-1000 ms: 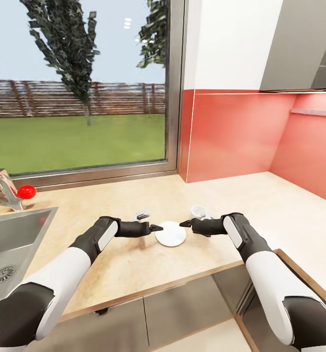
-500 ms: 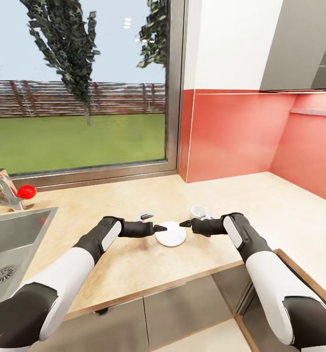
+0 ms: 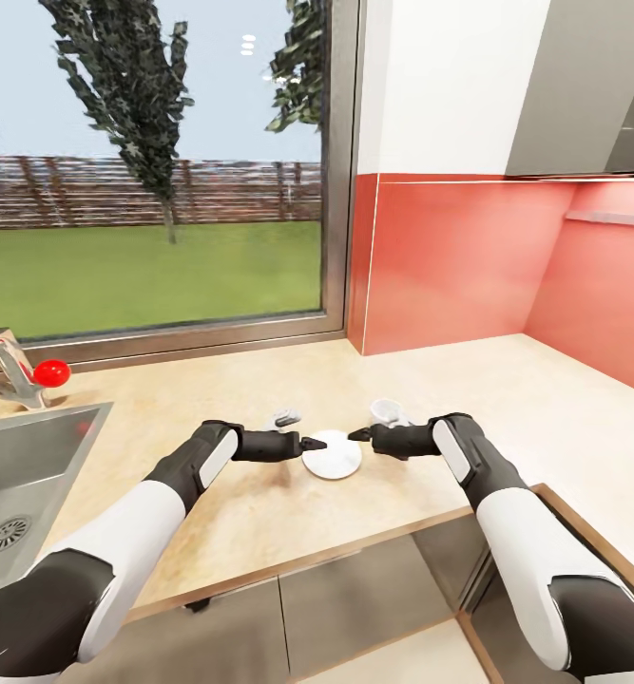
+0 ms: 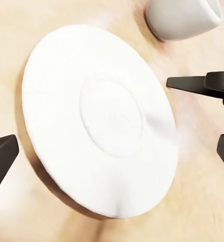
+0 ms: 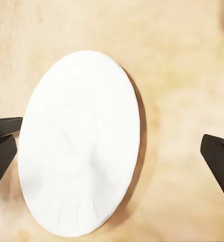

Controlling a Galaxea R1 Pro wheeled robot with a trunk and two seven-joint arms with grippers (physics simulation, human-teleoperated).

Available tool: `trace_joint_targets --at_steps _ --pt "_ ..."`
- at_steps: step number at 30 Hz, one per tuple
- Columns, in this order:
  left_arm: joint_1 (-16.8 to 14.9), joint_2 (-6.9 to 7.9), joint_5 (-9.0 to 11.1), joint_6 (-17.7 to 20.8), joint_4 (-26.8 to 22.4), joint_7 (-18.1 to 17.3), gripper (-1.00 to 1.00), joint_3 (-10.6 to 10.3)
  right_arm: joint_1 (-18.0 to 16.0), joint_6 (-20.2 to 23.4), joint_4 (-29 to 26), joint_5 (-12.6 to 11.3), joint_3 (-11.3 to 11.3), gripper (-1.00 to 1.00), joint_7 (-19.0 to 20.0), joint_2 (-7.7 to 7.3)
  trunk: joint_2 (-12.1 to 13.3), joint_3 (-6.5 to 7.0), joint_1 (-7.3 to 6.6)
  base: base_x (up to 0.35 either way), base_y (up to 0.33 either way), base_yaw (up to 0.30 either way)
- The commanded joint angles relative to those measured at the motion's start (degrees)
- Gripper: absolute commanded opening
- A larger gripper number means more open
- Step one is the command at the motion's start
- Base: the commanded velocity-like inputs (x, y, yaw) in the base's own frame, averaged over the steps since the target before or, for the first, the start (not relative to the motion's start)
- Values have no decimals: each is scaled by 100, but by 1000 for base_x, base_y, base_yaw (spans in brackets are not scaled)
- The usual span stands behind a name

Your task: Set up a coffee station on the kitchen countertop: keep the coffee maker on the countertop, move the bottle of coffee from the kitchen shelf to the counter next to the coffee maker, place a paper coffee filter on top of the coffee maker, put the saucer next to the coffee maker with the coffee cup on the saucer, and place the electric kettle next to the coffee maker.

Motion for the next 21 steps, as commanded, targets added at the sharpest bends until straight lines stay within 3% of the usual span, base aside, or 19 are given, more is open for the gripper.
trace_joint_targets --at_steps 1,5,11,21 --pt "-4 1 2 39 2 12 100 -19 0 34 27 74 8 100 15 6 -3 -9 1 0 0 0" --pt "-4 1 2 39 2 12 100 -18 0 34 27 74 10 100 34 23 -3 -9 1 0 0 0" --pt "-4 1 2 39 2 12 100 -18 2 34 30 81 11 100 943 22 -3 -9 1 0 0 0" --pt "-4 7 2 39 2 3 100 -13 1 34 34 84 11 100 1084 15 -3 -9 1 0 0 0"
